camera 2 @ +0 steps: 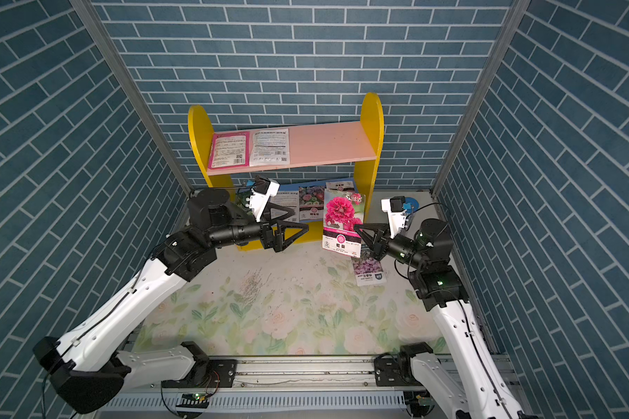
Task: Take the seed bag off the shelf
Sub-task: Pick up the seed packet from the shelf, then place the seed packet at the center of the board.
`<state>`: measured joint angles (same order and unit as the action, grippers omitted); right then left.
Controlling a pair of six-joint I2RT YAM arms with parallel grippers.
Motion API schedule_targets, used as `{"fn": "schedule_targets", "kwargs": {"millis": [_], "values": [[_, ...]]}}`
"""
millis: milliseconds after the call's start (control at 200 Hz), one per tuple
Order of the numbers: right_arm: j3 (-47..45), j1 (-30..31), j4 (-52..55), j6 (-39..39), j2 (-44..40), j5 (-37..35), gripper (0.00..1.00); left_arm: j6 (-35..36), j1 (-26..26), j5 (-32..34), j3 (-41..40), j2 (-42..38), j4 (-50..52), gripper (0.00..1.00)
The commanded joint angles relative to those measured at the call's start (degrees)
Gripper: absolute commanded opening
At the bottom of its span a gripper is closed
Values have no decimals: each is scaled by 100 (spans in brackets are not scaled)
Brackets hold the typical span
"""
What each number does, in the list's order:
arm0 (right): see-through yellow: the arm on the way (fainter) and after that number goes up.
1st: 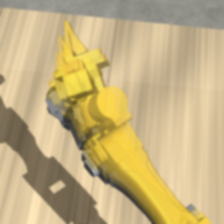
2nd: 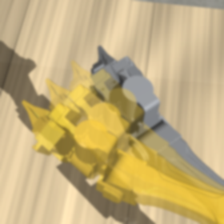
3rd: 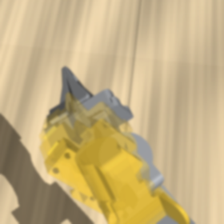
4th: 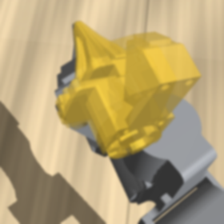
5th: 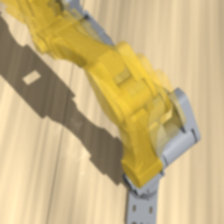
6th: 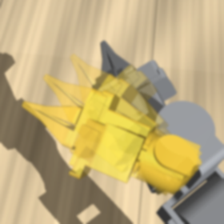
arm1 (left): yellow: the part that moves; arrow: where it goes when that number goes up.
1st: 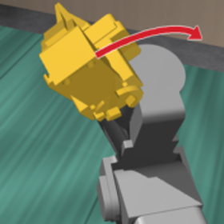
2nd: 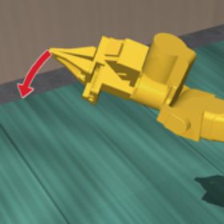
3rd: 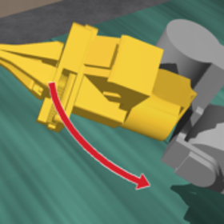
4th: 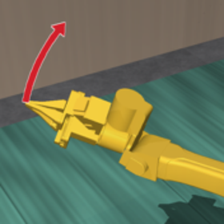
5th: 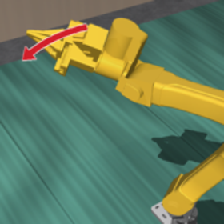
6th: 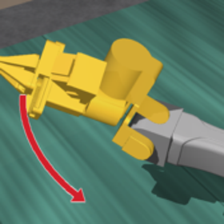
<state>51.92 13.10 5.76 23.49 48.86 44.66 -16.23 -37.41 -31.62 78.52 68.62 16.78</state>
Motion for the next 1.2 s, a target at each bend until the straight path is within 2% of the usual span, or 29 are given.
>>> {"fn": "schedule_targets", "kwargs": {"millis": [0, 135, 255, 485, 755, 1000, 1195], "values": [[-270, -3, 90, -252, -173, -267, 0, 195, 23, 531, -172, -206, 459, 100], [-672, 0, 163, -96, -49, -428, 0, 188, 16, 919, -369, -482, 592, 100], [-1160, 16, -232, 282, 53, -598, 0, 209, 13, 1121, -554, -718, 581, 100], [-1566, 281, -631, 552, 756, -760, 0, 167, 12, 1419, -860, -991, 616, 100], [-1387, 1042, -801, 594, 2007, -1584, 0, 189, 7, 1344, -1116, -1060, 506, 100], [-1330, 1153, -934, 672, 2755, -1905, 0, 162, 9, 1243, -1378, -1156, 373, 100], [-1009, 1159, -601, 345, 3278, -2262, 0, 120, 5, 1176, -1438, -1124, 326, 100]]}}
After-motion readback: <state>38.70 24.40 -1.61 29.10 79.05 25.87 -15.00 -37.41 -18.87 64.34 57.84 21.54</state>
